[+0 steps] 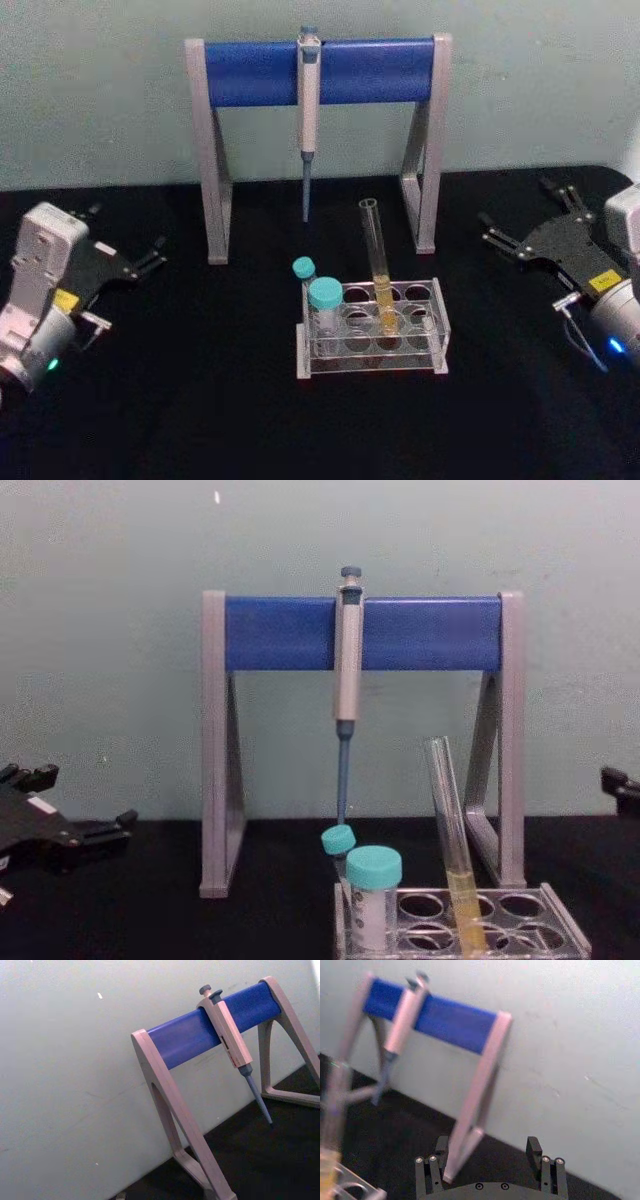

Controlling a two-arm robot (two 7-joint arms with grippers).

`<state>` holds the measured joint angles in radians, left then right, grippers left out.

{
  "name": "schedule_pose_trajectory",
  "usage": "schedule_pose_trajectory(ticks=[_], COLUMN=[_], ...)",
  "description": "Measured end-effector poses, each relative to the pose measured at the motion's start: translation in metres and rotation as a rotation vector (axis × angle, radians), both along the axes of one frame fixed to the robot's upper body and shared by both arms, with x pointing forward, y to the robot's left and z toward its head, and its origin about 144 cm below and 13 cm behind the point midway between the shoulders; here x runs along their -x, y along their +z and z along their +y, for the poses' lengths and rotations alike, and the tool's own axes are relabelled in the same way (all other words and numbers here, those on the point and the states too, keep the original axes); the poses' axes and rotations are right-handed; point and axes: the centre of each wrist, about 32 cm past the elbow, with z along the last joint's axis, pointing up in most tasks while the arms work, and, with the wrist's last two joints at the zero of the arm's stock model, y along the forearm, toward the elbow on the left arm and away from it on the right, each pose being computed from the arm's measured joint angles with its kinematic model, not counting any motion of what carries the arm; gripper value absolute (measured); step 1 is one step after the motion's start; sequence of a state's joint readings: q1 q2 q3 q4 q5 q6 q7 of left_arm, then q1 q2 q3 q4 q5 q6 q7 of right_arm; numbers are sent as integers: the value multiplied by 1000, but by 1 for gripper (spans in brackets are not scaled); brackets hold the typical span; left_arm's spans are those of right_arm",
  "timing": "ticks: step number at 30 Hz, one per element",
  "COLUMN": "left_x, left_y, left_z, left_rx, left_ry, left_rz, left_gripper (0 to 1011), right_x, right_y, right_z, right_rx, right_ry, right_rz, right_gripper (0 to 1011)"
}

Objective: Pick up the test tube from the test tube rack, shake it, then place it back into the test tube rack.

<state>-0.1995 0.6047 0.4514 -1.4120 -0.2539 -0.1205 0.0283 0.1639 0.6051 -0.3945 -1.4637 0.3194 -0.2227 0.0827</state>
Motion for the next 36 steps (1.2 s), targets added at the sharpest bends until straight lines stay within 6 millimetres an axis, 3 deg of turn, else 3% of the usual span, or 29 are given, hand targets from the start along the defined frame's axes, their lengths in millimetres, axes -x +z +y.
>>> schedule_pose_trajectory(ticks=[16, 36], left_x=[0, 0], left_y=[0, 0], left_z=[0, 0], left_rx=[0, 0], left_ry=[0, 0], left_rz=[0, 0], left_gripper=[1001, 1001], right_x=[5, -28], right_y=[13, 28], right_z=[21, 50], right_rx=[-88, -109], right_ry=[332, 430], right_rz=[8, 199], right_gripper=[1000, 1000])
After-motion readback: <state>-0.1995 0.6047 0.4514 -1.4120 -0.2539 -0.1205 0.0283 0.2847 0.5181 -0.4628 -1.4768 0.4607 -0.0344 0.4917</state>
